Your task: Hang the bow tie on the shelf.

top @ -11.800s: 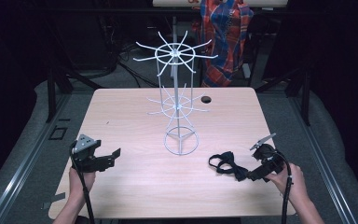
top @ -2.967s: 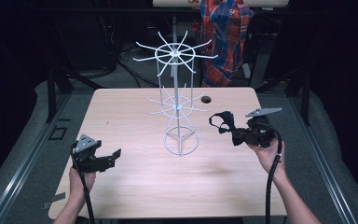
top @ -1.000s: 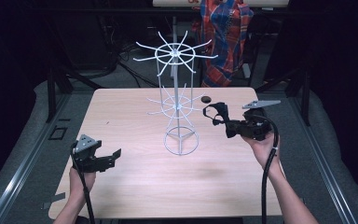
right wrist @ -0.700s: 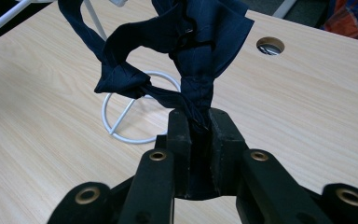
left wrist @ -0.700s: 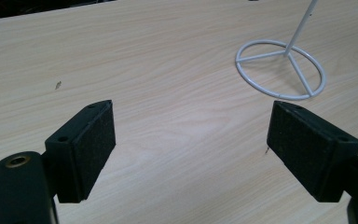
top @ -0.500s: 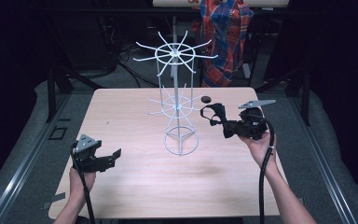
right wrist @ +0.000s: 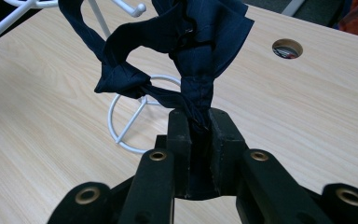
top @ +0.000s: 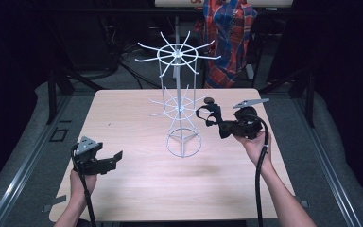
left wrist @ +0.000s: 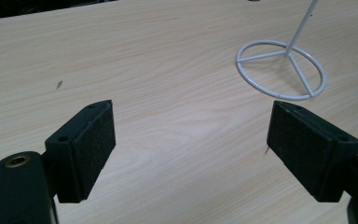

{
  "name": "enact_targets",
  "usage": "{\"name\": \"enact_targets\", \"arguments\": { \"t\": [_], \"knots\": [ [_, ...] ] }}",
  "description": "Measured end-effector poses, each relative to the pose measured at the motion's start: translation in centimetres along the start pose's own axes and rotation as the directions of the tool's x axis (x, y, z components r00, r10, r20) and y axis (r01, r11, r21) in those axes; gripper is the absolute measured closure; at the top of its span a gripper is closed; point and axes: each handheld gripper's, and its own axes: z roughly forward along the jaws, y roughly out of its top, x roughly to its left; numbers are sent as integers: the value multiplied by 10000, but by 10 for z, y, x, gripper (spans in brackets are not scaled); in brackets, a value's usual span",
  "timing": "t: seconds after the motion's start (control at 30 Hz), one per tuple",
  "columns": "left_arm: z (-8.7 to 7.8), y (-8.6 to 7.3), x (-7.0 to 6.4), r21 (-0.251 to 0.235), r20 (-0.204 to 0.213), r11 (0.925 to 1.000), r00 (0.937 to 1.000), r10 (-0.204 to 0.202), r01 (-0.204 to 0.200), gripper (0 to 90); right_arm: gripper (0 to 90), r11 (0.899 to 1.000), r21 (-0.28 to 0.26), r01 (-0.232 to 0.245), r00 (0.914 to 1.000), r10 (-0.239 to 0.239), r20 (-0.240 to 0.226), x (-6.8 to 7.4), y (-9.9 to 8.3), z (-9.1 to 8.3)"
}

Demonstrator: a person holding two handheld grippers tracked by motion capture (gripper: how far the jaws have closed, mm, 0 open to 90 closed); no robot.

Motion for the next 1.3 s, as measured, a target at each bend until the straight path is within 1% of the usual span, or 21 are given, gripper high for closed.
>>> {"name": "enact_targets", "arguments": {
  "t": [0.13, 0.2, 0.37, 0.4, 0.47, 0.57, 0.63, 0.67, 0.7, 0.73, 0.87, 0.93, 1.07, 1.17, 1.3],
  "knots": [
    [0, 0, 0, 11, 16, 10000, 10000, 18, -18, 156, 800, 9999, 116, 60, 10000, -60, 19, 2, 2, 6],
    [0, 0, 0, 4, 17, 10000, 10000, 16, -16, 156, 801, 9999, 53, 100, 9999, -100, 3, 3, 3, 8],
    [0, 0, 1, 14, 21, 10000, 10000, 47, -48, 156, 800, 9999, 109, 123, 9999, -124, 37, 4, 4, 13],
    [0, 0, 0, 17, 28, 10000, 10000, 48, -48, 156, 800, 9998, 168, 83, 10000, -83, 41, 4, 4, 14],
    [0, 0, 0, 21, 32, 10000, 10000, 51, -51, 156, 800, 9999, 123, 13, 10000, -14, 40, 3, 4, 15],
    [1, 0, 0, 37, 36, 10000, 10000, 33, -33, 156, 798, 9998, 191, 66, 9999, -67, 85, 4, 4, 19],
    [1, 0, 0, 101, 50, 9999, 10000, 35, -35, 156, 798, 9993, 299, 203, 9996, -209, 201, 5, 5, 21],
    [1, 0, 0, 106, 48, 9999, 10000, 24, -24, 156, 797, 9987, 388, 316, 9988, -329, 353, 6, 5, 22],
    [1, 0, 0, 106, 52, 9999, 10000, 19, -19, 156, 797, 9984, 429, 381, 9985, -397, 374, 7, 5, 24],
    [1, 0, 0, 113, 54, 9999, 10000, 18, -19, 156, 797, 9987, 391, 340, 9988, -354, 345, 7, 5, 25],
    [1, 0, 1, 86, 38, 10000, 10000, 10, -11, 156, 796, 9978, 521, 408, 9987, -423, 282, 9, 6, 32],
    [1, 0, 1, 87, 99, 10000, 10000, -5, 4, 156, 795, 9972, 615, 423, 9987, -439, 255, 9, 6, 36],
    [2, 0, 1, 90, 124, 10000, 9999, -7, 6, 156, 792, 9964, 710, 453, 9989, -458, 49, 8, 5, 41],
    [2, 0, 1, 93, 106, 10000, 9999, -4, 3, 156, 792, 9965, 747, 379, 9993, -377, -33, 8, 5, 44],
    [2, 0, 1, 86, 108, 10000, 9999, -17, 16, 156, 791, 9951, 941, 289, 9995, -273, -178, 6, 3, 49]
  ]
}}
